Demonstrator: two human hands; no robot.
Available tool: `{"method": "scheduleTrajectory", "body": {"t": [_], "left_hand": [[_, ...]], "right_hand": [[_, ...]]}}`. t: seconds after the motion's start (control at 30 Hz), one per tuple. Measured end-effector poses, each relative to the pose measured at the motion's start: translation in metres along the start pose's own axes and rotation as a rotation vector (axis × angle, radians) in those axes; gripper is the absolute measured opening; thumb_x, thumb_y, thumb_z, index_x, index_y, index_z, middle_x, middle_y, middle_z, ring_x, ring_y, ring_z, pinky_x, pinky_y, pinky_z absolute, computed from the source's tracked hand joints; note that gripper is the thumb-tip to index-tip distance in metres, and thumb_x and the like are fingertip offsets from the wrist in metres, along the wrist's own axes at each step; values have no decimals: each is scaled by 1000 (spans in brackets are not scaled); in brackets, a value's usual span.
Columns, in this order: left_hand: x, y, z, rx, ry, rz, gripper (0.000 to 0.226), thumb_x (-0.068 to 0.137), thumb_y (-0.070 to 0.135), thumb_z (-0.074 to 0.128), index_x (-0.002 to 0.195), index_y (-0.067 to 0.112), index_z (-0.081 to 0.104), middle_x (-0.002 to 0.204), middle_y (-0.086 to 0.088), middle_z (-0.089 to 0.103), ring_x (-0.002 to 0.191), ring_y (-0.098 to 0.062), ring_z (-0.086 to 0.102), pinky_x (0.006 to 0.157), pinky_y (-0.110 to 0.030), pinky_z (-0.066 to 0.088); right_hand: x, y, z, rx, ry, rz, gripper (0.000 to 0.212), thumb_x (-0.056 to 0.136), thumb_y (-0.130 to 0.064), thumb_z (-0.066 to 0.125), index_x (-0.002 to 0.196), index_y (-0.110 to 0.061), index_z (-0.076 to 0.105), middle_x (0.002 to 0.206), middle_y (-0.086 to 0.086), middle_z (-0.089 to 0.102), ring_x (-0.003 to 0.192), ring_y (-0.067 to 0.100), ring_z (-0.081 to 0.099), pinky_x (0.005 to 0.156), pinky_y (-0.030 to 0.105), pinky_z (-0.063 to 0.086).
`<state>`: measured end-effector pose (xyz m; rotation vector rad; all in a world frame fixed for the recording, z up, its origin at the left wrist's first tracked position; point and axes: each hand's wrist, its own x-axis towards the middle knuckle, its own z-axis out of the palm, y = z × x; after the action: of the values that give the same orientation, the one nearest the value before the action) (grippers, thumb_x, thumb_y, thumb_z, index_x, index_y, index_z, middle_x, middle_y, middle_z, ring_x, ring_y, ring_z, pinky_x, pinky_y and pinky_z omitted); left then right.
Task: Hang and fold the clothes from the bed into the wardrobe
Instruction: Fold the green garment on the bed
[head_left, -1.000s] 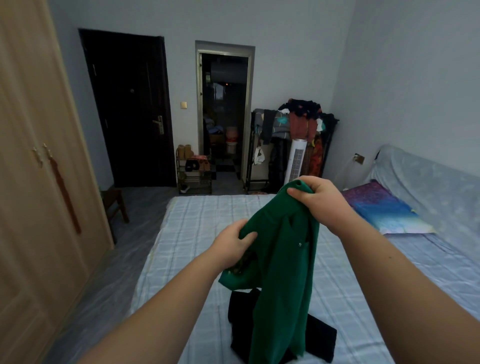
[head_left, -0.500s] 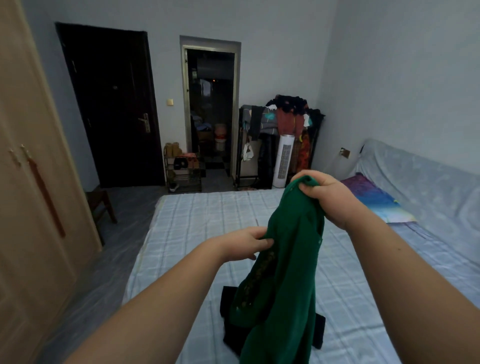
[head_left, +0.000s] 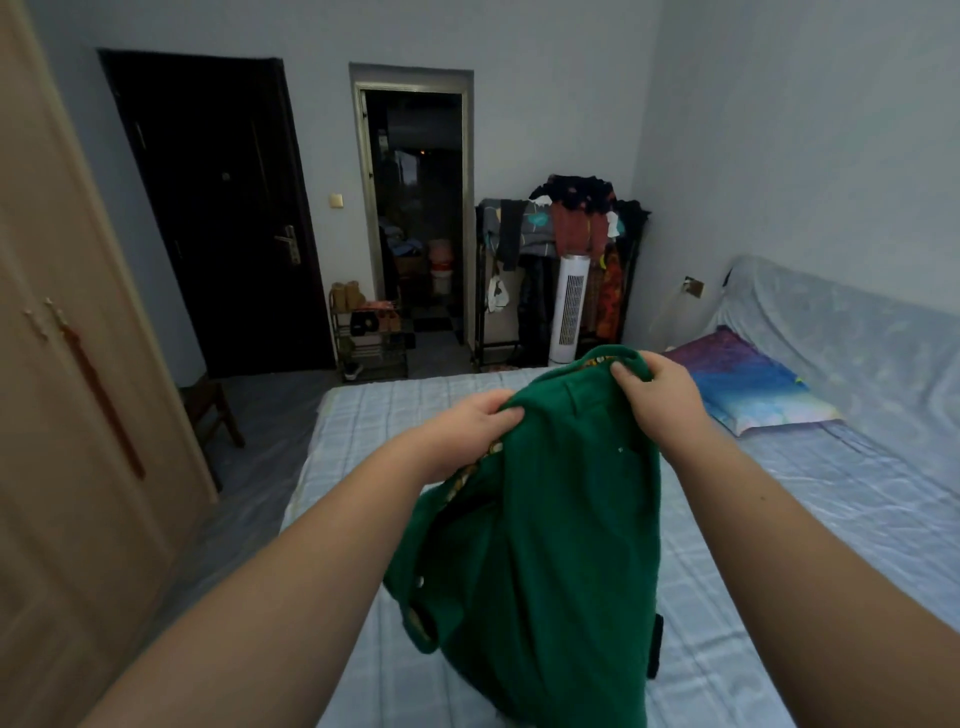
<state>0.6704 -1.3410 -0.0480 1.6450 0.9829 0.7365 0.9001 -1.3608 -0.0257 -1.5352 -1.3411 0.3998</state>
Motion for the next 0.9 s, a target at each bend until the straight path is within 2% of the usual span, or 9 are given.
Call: {"method": "scheduleTrajectory", "body": {"t": [0.1,0.2,0.3,0.37,0.47,0.6,0.67,0.77,0.9], "left_hand": [[3,10,-5,-185,62,-8,21,103,15,48,115,20,64,107,-8,73,100,-24,70,92,-39,56],[5,10,-14,-300,166,22,19,103,13,47,110,11,64,104,-14,72,91,-25,71,86,-39,58],[5,6,-24,-358,272,21,20,103,16,47,113,10,62,106,-15,72,94,-27,70,91,-45,56],[4,4,-29,-374,335,10,22,103,19,47,117,10,61,109,-17,70,95,-29,68,90,-48,54],[0,2,-33,-412,432,-1,23,104,20,45,119,10,60,102,-14,69,89,-28,67,80,-42,56],[-5,-4,-36,-415,530,10,24,104,23,44,116,10,61,101,-16,69,90,-32,67,84,-48,57],[-10,-7,-39,-409,564,-5,25,104,25,44,115,12,62,107,-18,69,96,-36,68,88,-52,57],[-16,-12,-45,-415,589,-30,28,104,26,42,115,10,62,111,-20,69,103,-38,67,92,-54,55],[-24,-16,-51,-395,646,-85,29,102,25,39,113,7,58,108,-21,65,97,-36,65,93,-54,54]], "right_hand": [[-6,0,20,6,-110,51,37,87,-26,71,122,-14,64,108,0,67,103,19,62,93,30,47],[-14,10,43,-46,-74,58,65,73,-33,69,134,-17,53,127,9,60,122,28,54,107,43,44],[-36,18,60,-37,-74,102,35,88,-15,60,124,-14,57,122,9,59,115,26,56,97,36,45],[-50,26,74,31,-273,246,12,93,-18,55,103,-16,61,104,7,66,95,24,63,85,41,54],[-70,34,86,31,-664,449,34,98,-40,51,113,-11,60,108,9,66,93,21,64,88,44,55],[-83,45,99,-185,-722,475,53,99,-50,44,138,-15,45,130,11,57,110,30,61,85,39,54],[-87,47,108,-30,-779,605,51,99,-44,51,135,-9,45,112,18,67,95,32,70,83,40,59],[-95,43,119,220,-827,792,40,99,-44,54,106,-5,59,75,15,71,68,25,71,65,34,61],[-102,38,138,206,-827,701,2,89,-4,62,89,-6,63,71,12,66,59,19,64,57,28,56]]}}
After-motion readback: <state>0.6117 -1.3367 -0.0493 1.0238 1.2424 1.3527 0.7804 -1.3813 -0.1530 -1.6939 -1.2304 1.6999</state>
